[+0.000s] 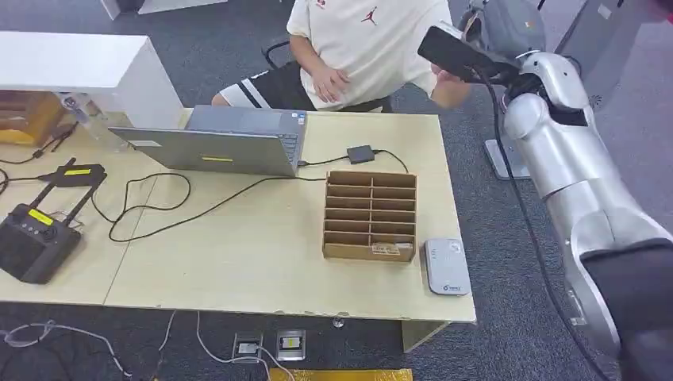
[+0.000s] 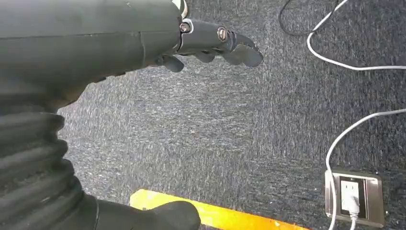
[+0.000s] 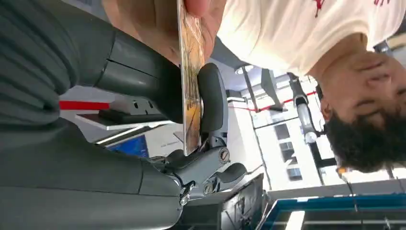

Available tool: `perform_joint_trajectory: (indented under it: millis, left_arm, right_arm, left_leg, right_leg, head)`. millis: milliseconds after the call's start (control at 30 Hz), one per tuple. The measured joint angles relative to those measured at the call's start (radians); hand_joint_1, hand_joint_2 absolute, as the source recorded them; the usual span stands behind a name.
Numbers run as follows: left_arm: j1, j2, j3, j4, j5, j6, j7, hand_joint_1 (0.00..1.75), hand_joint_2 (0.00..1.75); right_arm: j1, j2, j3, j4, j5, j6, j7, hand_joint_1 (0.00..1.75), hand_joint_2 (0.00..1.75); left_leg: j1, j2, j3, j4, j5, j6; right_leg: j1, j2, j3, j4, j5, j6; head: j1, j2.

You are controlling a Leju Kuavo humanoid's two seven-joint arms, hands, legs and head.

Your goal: Pass the card to the sensor for recognition and then transmit it.

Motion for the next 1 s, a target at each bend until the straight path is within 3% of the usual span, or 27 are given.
perform_joint_trajectory:
  millis: [233, 267, 300, 333, 400, 433, 600, 733, 767, 900, 1000]
  left_arm:
    - [0.011, 0.0, 0.0, 0.0, 0.0, 0.004, 0.0, 0.0, 1.75]
    - [0.013, 0.0, 0.0, 0.0, 0.0, 0.004, 0.0, 0.0, 1.75]
    - [0.014, 0.0, 0.0, 0.0, 0.0, 0.004, 0.0, 0.0, 1.75]
    - [0.015, 0.0, 0.0, 0.0, 0.0, 0.004, 0.0, 0.0, 1.75]
    - [0.015, 0.0, 0.0, 0.0, 0.001, 0.003, 0.0, 0.0, 1.75]
    - [0.015, 0.0, 0.0, 0.0, 0.002, 0.003, 0.0, 0.0, 1.75]
    - [0.016, -0.003, 0.0, 0.0, 0.02, 0.011, 0.0, 0.0, 1.75]
    - [0.025, -0.01, 0.0, 0.001, 0.032, 0.024, 0.0, 0.0, 1.75]
    - [0.026, -0.011, 0.0, 0.001, 0.034, 0.024, 0.0, 0.0, 1.75]
    - [0.028, -0.014, 0.0, 0.003, 0.036, 0.025, 0.0, 0.0, 1.75]
    - [0.028, -0.016, 0.0, 0.005, 0.037, 0.024, 0.0, 0.0, 1.75]
  right_arm:
    - [-0.001, 0.029, 0.027, 0.077, 0.008, -0.002, 0.01, 1.75, 1.75]
    - [-0.001, 0.031, 0.032, 0.085, 0.008, -0.002, 0.01, 1.64, 1.75]
    - [-0.001, 0.033, 0.035, 0.092, 0.008, -0.002, 0.011, 0.23, 1.75]
    - [-0.001, 0.034, 0.038, 0.1, 0.008, -0.002, 0.011, 0.0, 1.75]
    - [-0.001, 0.034, 0.045, 0.107, 0.008, -0.002, 0.009, 0.0, 1.75]
    - [-0.001, 0.035, 0.046, 0.11, 0.007, -0.003, 0.005, 0.0, 0.0]
    - [-0.001, 0.037, 0.046, 0.122, -0.08, -0.056, -0.031, 0.0, 0.0]
    - [0.006, 0.036, -0.008, 0.103, -0.363, -0.037, -0.1, 0.0, 0.0]
    - [0.013, 0.035, -0.028, 0.087, -0.41, -0.025, -0.098, 0.0, 1.75]
    - [0.04, 0.026, -0.079, 0.028, -0.516, 0.014, -0.087, 0.0, 1.75]
    - [0.093, 0.008, -0.13, -0.053, -0.757, 0.113, -0.028, 0.0, 1.75]
  left_leg:
    - [0.0, 0.0, 0.0, 0.0, 0.0, 0.0]
    - [0.0, 0.0, 0.0, 0.0, 0.0, 0.0]
    - [0.0, 0.0, 0.0, 0.0, 0.0, 0.0]
    - [0.0, 0.0, 0.0, 0.0, 0.0, 0.0]
    - [0.0, 0.0, 0.0, 0.0, 0.0, 0.0]
    - [0.0, 0.0, 0.0, 0.0, 0.0, 0.0]
    - [0.0, 0.0, 0.0, 0.0, 0.0, 0.0]
    - [0.0, 0.0, 0.001, 0.0, 0.0, 0.0]
    - [0.0, 0.0, 0.001, 0.0, 0.0, 0.0]
    - [0.0, 0.0, 0.001, 0.0, 0.0, 0.0]
    - [0.0, 0.0, 0.002, 0.001, 0.0, 0.0]
  right_leg:
    - [0.0, 0.0, 0.0, -0.001, 0.0, 0.0]
    - [0.0, 0.0, 0.0, -0.001, 0.0, 0.0]
    - [0.0, 0.0, 0.0, -0.001, 0.0, 0.0]
    - [0.0, 0.0, 0.0, -0.001, 0.0, 0.0]
    - [0.0, 0.0, 0.0, -0.001, 0.0, 0.0]
    - [0.0, 0.0, 0.0, -0.001, 0.0, 0.0]
    - [0.0, 0.001, 0.0, -0.001, 0.0, 0.0]
    - [0.0, 0.001, -0.001, -0.001, 0.0, 0.0]
    - [0.0, 0.001, 0.0, -0.001, 0.0, 0.0]
    - [0.0, 0.001, 0.0, -0.001, 0.0, 0.0]
    - [0.0, 0.001, 0.001, -0.002, 0.0, 0.0]
  head:
    - [0.0, 0.0]
    - [0.0, 0.0]
    - [0.0, 0.0]
    - [0.0, 0.0]
    - [0.0, 0.0]
    - [0.0, 0.0]
    - [0.0, 0.0]
    - [0.0, 0.0]
    - [0.0, 0.0]
    - [0.0, 0.0]
    - [-0.001, 0.0]
